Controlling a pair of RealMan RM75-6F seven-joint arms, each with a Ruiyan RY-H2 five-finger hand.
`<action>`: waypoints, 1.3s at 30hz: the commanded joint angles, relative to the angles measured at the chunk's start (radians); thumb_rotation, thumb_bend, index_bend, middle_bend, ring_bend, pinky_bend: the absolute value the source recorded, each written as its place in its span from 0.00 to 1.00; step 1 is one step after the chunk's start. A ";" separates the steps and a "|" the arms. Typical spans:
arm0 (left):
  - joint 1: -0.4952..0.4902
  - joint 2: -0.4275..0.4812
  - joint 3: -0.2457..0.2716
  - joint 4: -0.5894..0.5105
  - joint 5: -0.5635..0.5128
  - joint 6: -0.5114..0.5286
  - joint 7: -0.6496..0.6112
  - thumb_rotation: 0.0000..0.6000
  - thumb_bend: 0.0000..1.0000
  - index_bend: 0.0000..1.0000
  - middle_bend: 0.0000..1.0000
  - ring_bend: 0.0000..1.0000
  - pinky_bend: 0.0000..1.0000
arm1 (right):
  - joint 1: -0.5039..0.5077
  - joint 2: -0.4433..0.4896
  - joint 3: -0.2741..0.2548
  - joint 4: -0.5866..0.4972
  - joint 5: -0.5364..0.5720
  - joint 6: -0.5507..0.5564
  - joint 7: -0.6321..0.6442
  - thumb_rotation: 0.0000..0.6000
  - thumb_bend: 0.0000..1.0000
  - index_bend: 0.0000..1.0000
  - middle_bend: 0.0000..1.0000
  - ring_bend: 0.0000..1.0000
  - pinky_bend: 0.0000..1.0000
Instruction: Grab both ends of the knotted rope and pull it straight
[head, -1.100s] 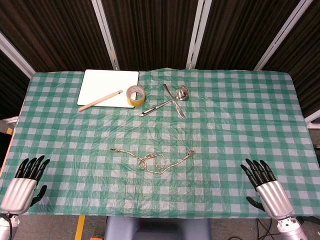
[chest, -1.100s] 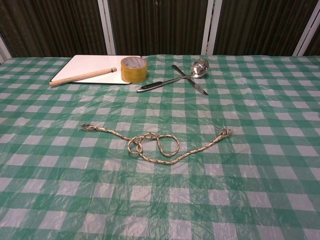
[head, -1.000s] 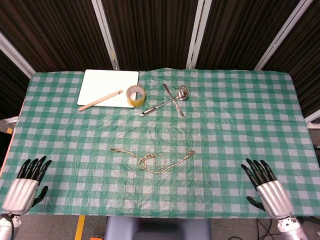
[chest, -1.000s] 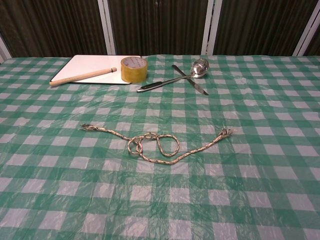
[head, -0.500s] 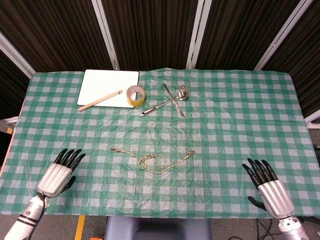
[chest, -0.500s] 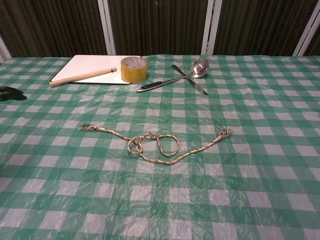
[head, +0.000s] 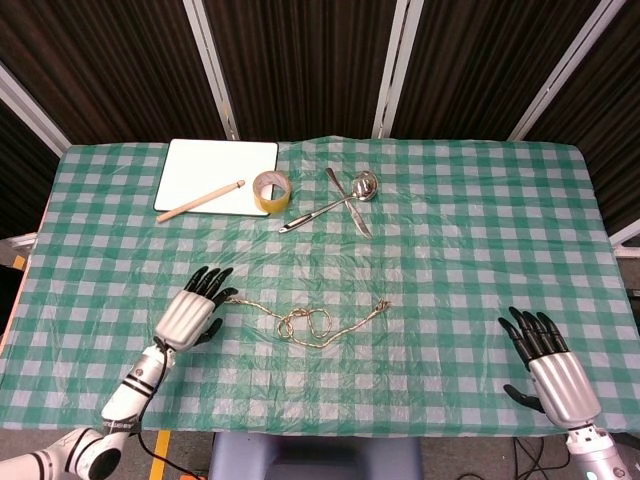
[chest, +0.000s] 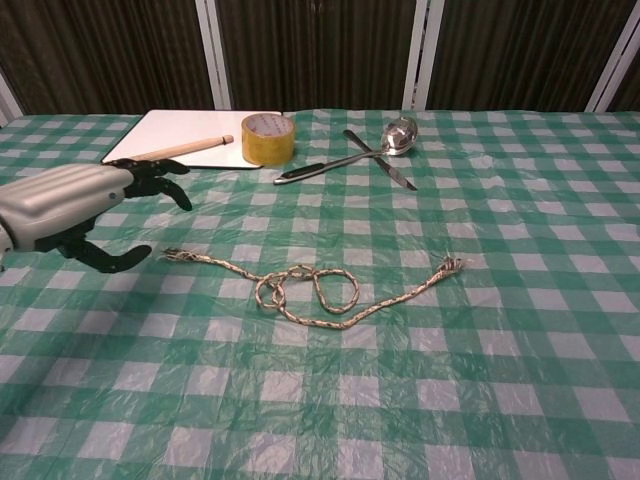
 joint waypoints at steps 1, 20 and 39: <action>-0.067 -0.110 -0.014 0.153 0.004 -0.025 -0.105 1.00 0.46 0.30 0.00 0.00 0.04 | 0.000 0.003 0.001 0.001 0.002 0.000 0.005 1.00 0.15 0.00 0.00 0.00 0.00; -0.139 -0.268 0.034 0.491 0.009 -0.027 -0.157 1.00 0.43 0.43 0.01 0.00 0.04 | 0.003 0.010 0.004 -0.002 0.019 -0.019 0.005 1.00 0.15 0.00 0.00 0.00 0.00; -0.121 -0.323 0.063 0.611 0.024 0.070 -0.214 1.00 0.42 0.62 0.08 0.00 0.07 | -0.010 0.002 0.002 -0.003 0.005 0.006 -0.009 1.00 0.15 0.00 0.00 0.00 0.00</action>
